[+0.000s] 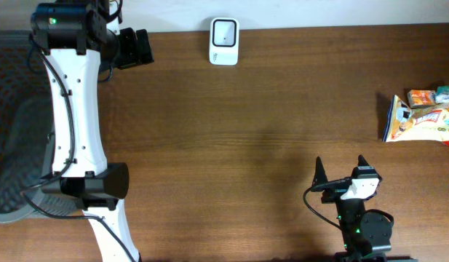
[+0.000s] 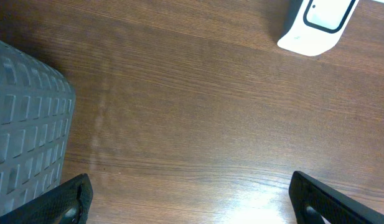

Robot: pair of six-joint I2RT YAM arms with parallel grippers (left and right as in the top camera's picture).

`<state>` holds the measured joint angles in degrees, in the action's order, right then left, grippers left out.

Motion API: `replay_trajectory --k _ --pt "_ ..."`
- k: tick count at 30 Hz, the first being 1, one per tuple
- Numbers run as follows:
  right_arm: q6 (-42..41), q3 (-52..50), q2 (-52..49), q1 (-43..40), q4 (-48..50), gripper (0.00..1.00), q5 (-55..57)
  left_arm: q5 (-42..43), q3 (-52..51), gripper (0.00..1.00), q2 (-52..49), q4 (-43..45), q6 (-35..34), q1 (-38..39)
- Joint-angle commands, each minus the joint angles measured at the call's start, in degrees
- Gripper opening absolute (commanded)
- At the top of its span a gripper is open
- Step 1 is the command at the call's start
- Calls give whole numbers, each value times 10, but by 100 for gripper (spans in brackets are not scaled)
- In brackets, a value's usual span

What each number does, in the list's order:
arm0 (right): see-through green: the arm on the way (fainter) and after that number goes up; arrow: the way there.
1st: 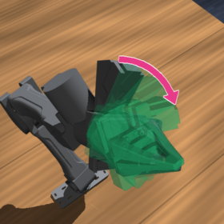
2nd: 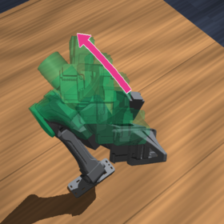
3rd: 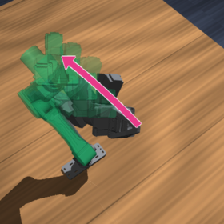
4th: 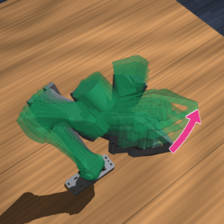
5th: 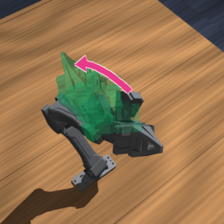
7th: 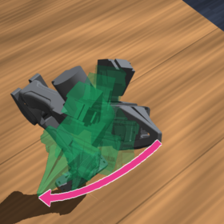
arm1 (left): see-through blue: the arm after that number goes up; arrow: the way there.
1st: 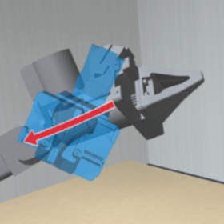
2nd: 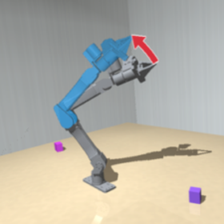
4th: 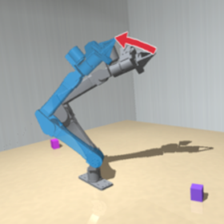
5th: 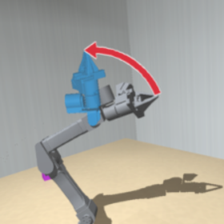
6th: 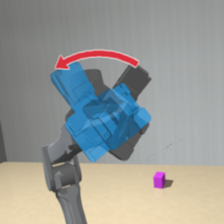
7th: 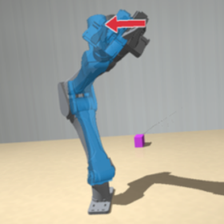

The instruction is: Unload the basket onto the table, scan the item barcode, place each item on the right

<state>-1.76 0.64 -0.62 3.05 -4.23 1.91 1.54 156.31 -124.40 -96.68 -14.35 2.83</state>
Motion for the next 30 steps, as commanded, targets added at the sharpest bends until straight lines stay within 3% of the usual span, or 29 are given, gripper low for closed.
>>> replay_trajectory --k 1,15,17,21,22,23,25,27,30 --pt "-6 -3 4 -1 -4 99 1 2 2 99 -1 0 5 3" --pt "-6 -3 4 -1 -4 98 1 2 2 99 -1 0 5 5" --pt "-6 -3 4 -1 -4 98 1 35 2 99 2 0 5 8" --pt "-6 -3 4 -1 -4 99 1 6 -18 99 65 0 5 43" --pt "-6 -3 4 -1 -4 98 1 -64 -88 99 123 10 5 73" --pt "-6 -3 4 -1 -4 98 1 -83 -138 99 155 31 5 86" --pt "-6 -3 4 -1 -4 98 1 -95 -334 99 264 160 26 122" --pt "-6 -3 4 -1 -4 98 1 -95 -593 99 402 329 49 152" --pt "-6 -3 4 -1 -4 99 1 -93 -852 99 557 471 48 166"
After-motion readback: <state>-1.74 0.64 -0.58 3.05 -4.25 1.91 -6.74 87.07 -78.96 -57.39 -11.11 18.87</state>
